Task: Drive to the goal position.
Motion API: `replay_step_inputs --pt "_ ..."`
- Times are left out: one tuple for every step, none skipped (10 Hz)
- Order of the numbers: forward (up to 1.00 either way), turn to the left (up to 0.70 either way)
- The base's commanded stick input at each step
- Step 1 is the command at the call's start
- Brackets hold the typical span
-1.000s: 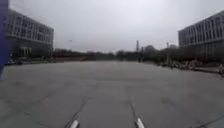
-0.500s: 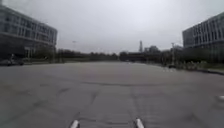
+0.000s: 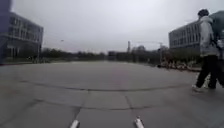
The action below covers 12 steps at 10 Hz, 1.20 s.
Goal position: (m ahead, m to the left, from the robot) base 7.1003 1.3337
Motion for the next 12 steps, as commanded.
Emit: replay_step_inputs --pt "1.00 0.00" --pt "1.00 0.00" --pt "1.00 0.00" --pt "1.00 0.00" --pt "1.00 0.00" --pt "1.00 0.00" --pt "1.00 0.00" --pt "1.00 0.00" --pt "1.00 0.00" --pt "1.00 0.00" --pt "1.00 0.00" --pt "1.00 0.00"
